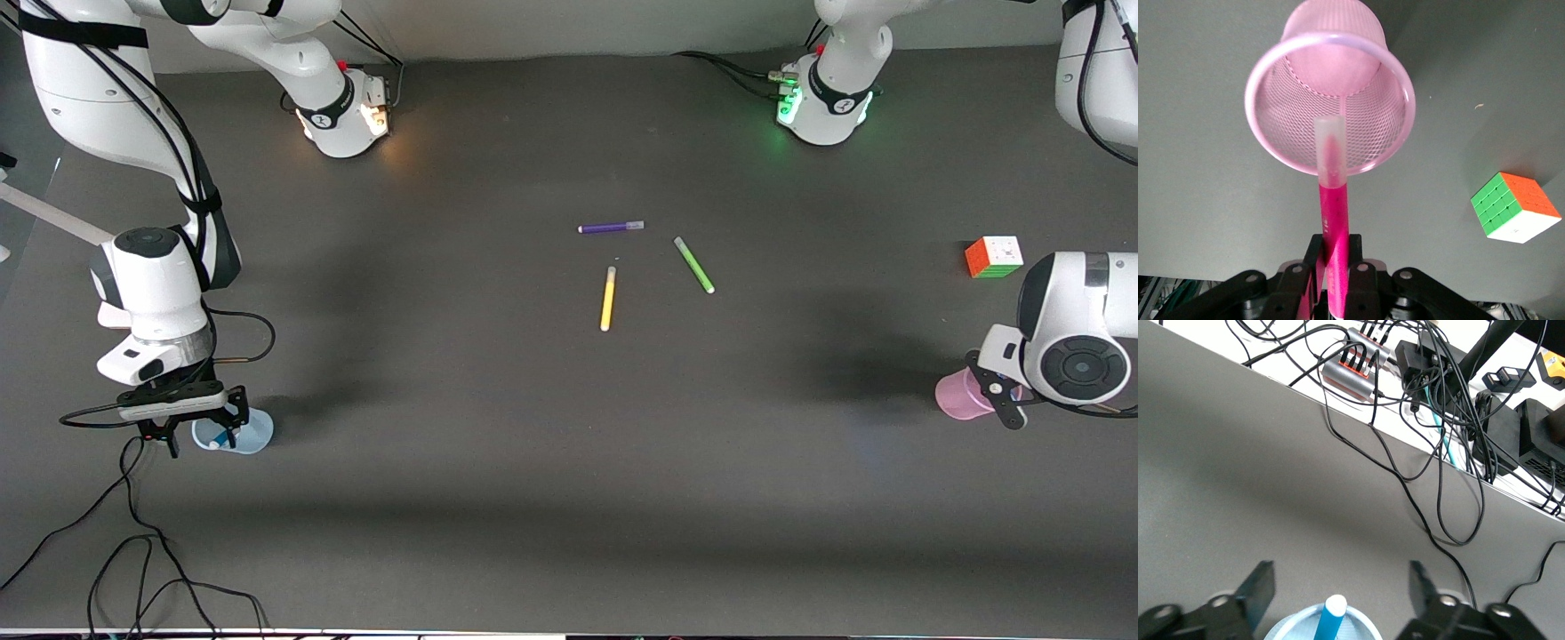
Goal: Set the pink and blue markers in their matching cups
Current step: 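Lower the blue marker into the blue cup while the left gripper lowers pink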
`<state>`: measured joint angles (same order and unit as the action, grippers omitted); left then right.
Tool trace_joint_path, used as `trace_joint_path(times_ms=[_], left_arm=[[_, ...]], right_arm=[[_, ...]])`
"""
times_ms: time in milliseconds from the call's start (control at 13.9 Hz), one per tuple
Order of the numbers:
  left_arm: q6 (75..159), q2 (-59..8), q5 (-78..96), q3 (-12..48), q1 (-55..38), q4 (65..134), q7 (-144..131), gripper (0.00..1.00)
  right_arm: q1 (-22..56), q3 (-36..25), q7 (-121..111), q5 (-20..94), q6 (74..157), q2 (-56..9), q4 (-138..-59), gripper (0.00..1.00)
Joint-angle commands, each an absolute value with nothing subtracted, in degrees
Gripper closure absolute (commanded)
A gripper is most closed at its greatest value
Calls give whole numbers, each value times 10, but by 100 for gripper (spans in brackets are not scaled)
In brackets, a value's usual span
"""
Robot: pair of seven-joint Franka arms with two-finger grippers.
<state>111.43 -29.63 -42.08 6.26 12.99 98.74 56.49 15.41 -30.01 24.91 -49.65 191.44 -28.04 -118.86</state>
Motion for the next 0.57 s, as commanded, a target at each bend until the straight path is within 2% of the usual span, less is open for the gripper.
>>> trace_joint_path(times_ms=[0, 144, 503], left_arm=[[1121, -290, -478, 57, 106, 1007, 555, 100], [1112, -292, -509, 56, 91, 1014, 500, 100], [1114, -304, -535, 56, 76, 1024, 444, 100]], right_arm=[[153, -304, 264, -512, 1917, -279, -1179, 0], [154, -301, 264, -511, 1899, -275, -1179, 0], [154, -244, 264, -467, 1759, -241, -1175, 0]])
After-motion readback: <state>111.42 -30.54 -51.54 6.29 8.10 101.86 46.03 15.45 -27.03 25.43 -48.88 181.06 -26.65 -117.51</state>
